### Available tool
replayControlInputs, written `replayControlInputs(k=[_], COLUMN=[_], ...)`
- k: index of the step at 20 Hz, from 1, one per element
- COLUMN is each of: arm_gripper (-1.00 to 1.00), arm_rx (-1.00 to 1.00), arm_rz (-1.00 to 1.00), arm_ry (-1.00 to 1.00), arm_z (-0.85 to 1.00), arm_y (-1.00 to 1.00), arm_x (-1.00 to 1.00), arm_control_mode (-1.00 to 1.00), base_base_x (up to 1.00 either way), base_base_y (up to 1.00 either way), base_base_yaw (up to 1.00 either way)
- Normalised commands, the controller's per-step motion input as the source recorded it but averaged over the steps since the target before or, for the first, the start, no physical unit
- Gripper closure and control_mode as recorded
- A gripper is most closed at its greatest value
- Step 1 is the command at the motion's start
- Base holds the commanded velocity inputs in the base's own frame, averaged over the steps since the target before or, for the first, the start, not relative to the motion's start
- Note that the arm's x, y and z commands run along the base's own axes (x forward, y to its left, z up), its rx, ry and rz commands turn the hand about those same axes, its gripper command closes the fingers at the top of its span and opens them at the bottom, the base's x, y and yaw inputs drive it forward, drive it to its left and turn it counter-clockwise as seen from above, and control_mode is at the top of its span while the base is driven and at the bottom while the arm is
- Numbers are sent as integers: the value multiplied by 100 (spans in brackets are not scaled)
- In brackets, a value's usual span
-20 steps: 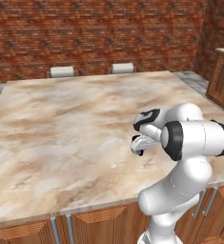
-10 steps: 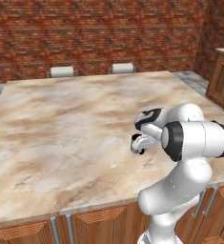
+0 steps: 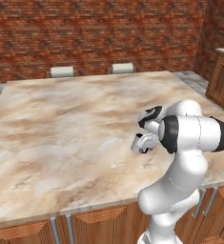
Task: Clear the mugs and bowl far away from the sink.
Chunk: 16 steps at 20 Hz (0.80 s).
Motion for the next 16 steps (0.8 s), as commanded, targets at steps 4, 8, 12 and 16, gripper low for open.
replayControlInputs(k=[4, 8, 12, 16], arm_gripper=[-100, -100, -100, -100], arm_rx=[0, 0, -2, -4], arm_rz=[0, 1, 7, 6], arm_ry=[0, 0, -6, -6], arm_z=[81, 91, 87, 99], arm_y=[5, 35, 46, 4], arm_x=[-3, -1, -16, -30], arm_control_mode=[-100, -100, -100, -100], base_base_x=[0, 0, 0, 0], base_base_y=[0, 0, 0, 0], base_base_yaw=[0, 0, 0, 0])
